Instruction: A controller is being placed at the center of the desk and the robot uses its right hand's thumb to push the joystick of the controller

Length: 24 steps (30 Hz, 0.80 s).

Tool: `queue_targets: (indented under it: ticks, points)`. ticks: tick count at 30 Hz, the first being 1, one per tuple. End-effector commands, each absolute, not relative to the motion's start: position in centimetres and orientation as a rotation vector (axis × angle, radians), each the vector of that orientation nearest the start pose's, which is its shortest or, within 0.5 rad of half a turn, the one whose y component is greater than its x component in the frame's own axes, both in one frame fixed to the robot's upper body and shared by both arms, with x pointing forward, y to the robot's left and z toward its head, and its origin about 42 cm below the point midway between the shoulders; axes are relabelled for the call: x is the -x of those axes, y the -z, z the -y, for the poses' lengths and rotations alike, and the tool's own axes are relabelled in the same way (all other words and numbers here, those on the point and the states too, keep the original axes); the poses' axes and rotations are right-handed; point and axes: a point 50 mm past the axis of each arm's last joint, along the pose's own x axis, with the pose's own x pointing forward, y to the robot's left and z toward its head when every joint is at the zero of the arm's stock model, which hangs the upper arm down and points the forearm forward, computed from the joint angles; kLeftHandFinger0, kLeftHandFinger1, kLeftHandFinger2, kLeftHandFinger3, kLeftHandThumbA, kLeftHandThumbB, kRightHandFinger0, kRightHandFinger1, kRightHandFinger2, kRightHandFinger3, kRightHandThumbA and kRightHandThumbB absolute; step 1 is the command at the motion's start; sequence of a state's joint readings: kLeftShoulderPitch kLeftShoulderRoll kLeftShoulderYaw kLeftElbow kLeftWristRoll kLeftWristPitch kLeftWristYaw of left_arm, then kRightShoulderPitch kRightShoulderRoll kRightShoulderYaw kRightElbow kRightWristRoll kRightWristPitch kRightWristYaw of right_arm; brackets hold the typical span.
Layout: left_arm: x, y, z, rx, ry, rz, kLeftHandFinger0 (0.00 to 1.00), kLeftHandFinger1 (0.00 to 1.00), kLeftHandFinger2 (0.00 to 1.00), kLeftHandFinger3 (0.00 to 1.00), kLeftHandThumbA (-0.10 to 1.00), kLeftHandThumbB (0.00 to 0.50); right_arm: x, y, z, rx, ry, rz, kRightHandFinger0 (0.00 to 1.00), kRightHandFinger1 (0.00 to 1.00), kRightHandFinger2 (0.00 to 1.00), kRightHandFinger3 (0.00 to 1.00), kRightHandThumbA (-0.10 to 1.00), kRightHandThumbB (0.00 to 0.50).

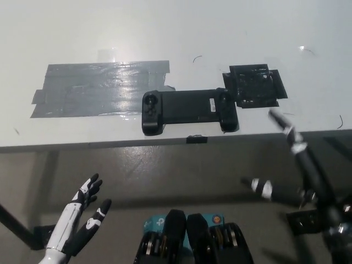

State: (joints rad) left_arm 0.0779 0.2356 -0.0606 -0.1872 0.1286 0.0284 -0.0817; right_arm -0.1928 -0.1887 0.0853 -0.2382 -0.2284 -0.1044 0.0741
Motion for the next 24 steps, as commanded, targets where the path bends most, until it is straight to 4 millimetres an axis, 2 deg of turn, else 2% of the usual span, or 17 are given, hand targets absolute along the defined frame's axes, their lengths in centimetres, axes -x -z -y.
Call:
queue_targets:
  ticks: [1, 4, 6, 7, 8, 13, 16, 21, 24]
  points:
    - [-25.2, -13.6, -25.9, -0.377, 0.158, 0.115, 1.0, 1.0, 1.0, 1.0, 0.81, 0.109, -35.2, -27.0, 22.1, 0.459, -0.1, 0.608, 1.0, 1.0, 1.0, 1.0, 1.0, 0.285]
    - [-25.3, -13.6, -25.9, -0.372, 0.151, 0.118, 1.0, 1.0, 1.0, 1.0, 0.81, 0.115, -39.9, -28.4, 22.3, 0.444, -0.095, 0.538, 1.0, 1.0, 1.0, 1.0, 1.0, 0.302]
    - [-25.4, -13.7, -25.9, -0.374, 0.151, 0.12, 1.0, 1.0, 1.0, 1.0, 0.81, 0.115, -42.1, -28.6, 22.1, 0.425, -0.107, 0.498, 1.0, 1.0, 1.0, 1.0, 1.0, 0.292]
    - [-25.5, -13.8, -25.9, -0.373, 0.149, 0.124, 1.0, 1.0, 1.0, 1.0, 0.8, 0.113, -43.6, -28.8, 21.9, 0.421, -0.112, 0.469, 1.0, 1.0, 1.0, 1.0, 1.0, 0.316]
    - [-25.4, -13.8, -26.0, -0.374, 0.15, 0.124, 1.0, 1.0, 1.0, 1.0, 0.8, 0.111, -44.3, -28.8, 21.6, 0.426, -0.115, 0.45, 1.0, 1.0, 1.0, 1.0, 1.0, 0.35]
    - [-25.4, -13.8, -26.0, -0.375, 0.152, 0.124, 1.0, 1.0, 1.0, 1.0, 0.8, 0.107, -47.6, -28.8, 20.3, 0.467, -0.129, 0.363, 1.0, 1.0, 1.0, 1.0, 1.0, 0.36]
    - [-25.4, -13.7, -26.0, -0.381, 0.154, 0.126, 1.0, 1.0, 1.0, 1.0, 0.8, 0.108, -49.5, -28.8, 19.7, 0.48, -0.14, 0.301, 1.0, 1.0, 1.0, 1.0, 1.0, 0.404]
    - [-25.6, -13.8, -26.1, -0.379, 0.153, 0.131, 1.0, 1.0, 1.0, 1.0, 0.79, 0.107, -51.5, -28.5, 18.4, 0.51, -0.146, 0.247, 1.0, 1.0, 1.0, 1.0, 1.0, 0.415]
    - [-25.6, -13.9, -26.1, -0.378, 0.151, 0.129, 1.0, 1.0, 1.0, 1.0, 0.79, 0.113, -52.5, -28.1, 17.9, 0.515, -0.155, 0.217, 1.0, 1.0, 1.0, 1.0, 1.0, 0.386]
